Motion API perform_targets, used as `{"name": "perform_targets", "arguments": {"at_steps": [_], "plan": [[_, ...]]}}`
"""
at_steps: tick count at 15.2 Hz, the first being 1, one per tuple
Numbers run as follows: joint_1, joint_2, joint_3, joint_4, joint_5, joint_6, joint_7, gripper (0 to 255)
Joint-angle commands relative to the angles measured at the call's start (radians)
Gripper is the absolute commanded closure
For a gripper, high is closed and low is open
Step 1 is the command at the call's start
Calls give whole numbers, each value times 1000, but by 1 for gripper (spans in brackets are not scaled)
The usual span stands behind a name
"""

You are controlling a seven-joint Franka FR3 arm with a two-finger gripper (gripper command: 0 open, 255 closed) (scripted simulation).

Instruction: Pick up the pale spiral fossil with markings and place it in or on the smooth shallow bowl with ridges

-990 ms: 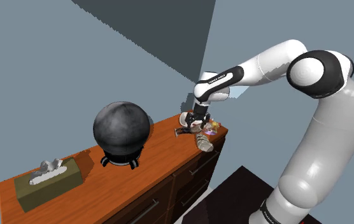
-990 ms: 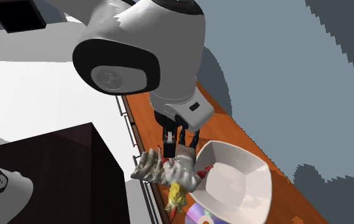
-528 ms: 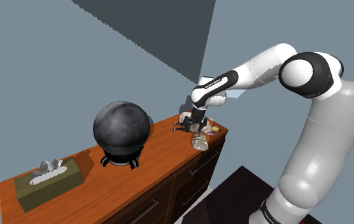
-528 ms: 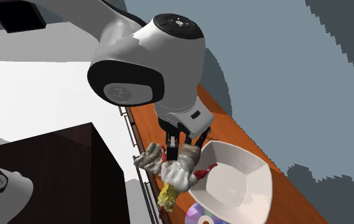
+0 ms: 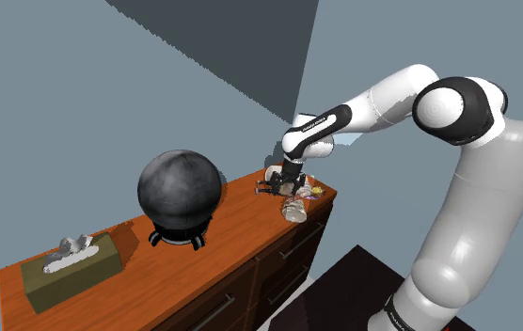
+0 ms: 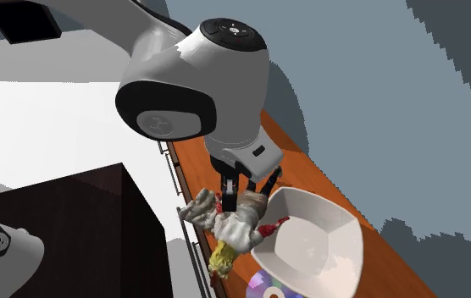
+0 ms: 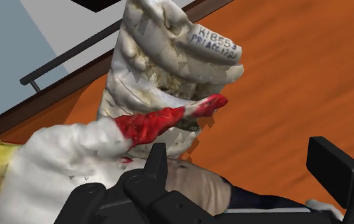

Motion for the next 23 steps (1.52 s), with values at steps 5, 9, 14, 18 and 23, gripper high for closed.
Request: {"name": "perform_targets", "arguments": {"at_steps": [5, 9, 14, 18, 23], "plan": [[-12, 34, -10, 12, -2, -10, -11, 255], [-16, 29, -13, -12, 1, 8, -21, 255], [-42, 6, -6, -12, 71, -51, -79, 0], [-161, -22, -31, -25, 283, -282, -305, 0], [-222, -6, -52, -35, 366, -409, -404, 0]]}}
